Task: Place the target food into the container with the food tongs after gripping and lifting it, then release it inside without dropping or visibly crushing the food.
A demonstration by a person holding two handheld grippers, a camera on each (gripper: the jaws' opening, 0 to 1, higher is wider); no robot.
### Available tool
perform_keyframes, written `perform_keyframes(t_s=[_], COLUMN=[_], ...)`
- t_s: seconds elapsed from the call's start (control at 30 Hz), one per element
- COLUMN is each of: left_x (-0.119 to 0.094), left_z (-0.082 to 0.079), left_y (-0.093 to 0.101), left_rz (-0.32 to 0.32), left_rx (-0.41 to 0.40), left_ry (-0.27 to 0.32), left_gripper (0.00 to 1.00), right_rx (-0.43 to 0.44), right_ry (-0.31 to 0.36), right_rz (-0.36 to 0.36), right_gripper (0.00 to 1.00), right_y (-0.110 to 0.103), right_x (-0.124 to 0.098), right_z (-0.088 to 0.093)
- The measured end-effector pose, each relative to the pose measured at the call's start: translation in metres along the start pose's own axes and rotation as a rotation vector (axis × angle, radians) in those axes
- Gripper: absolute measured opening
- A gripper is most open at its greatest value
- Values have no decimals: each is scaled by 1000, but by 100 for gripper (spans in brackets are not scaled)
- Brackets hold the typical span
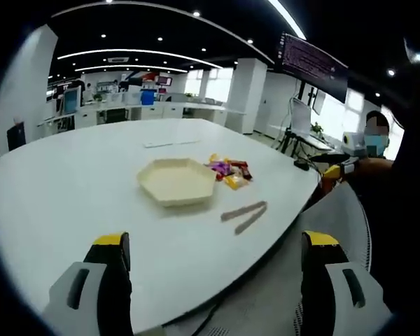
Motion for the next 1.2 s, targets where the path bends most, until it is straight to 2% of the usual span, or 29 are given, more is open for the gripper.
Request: perform_keyframes(t_s=[0.13, 0.27, 0.33, 0.4, 0.43, 0.5, 0.6, 0.7, 0.8, 0.93, 1.03, 1.13, 1.2], left_x=[3, 9, 15, 26, 31, 46, 69, 85, 101, 124, 136, 144, 150], left_z=[1, -4, -12, -24, -27, -26, -16, -12, -4, 10, 21, 24, 26], left_y=[2, 5, 10, 19, 22, 30, 33, 35, 36, 42, 43, 46, 45], left_rz=[18, 49, 86, 138, 160, 235, 335, 404, 457, 524, 528, 548, 538], left_rx=[3, 34, 39, 78, 93, 150, 226, 309, 350, 360, 389, 380, 377], left_ry=[-28, -21, 11, 71, 83, 67, -1, -20, -43, -94, -157, -132, -135], left_gripper=[99, 96, 93, 90, 88, 80, 64, 51, 43, 39, 40, 39, 38], right_rx=[-9, -23, -23, -31, -35, -33, -39, -31, -18, -3, 15, 31, 35], right_ry=[-8, -5, -7, -24, -35, -50, -57, -66, -83, -89, -86, -89, -88], right_rz=[-10, -19, -23, -20, -18, -17, -11, 1, 0, 6, 11, 18, 21], right_gripper=[94, 93, 93, 92, 91, 90, 89, 89, 88, 87, 86, 84, 82], right_y=[-6, -5, -6, -6, -6, -11, -10, -10, -14, -16, -13, -12, -11], right_x=[4, 5, 6, 7, 7, 9, 7, 4, 5, 4, 1, 0, -1], right_z=[-2, -5, -5, -2, -1, -4, -4, -3, 3, 4, 1, 1, 2])
Point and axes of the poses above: the point that each gripper's makers call its tool centre point, and the gripper's own axes: x roughly forward along the fingers, y roughly to its right, z roughly out of its underside, the point moved 8 cm from there along -x, roughly backward along the fingers, and after that the axes turned 9 degrees about x, right-handed, at the moved point
